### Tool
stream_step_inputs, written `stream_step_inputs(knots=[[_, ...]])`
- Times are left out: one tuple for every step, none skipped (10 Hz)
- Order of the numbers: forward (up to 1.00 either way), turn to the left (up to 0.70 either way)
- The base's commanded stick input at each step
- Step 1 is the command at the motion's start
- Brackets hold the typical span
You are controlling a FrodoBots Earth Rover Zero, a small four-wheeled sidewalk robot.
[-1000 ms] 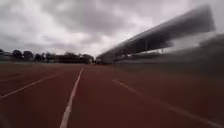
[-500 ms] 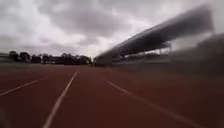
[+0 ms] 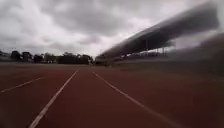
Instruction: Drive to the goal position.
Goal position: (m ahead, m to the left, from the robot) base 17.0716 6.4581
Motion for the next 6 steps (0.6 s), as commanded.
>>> stream_step_inputs(knots=[[1.00,-0.01],[1.00,-0.01],[1.00,-0.01],[1.00,-0.01],[1.00,-0.01],[1.00,-0.01]])
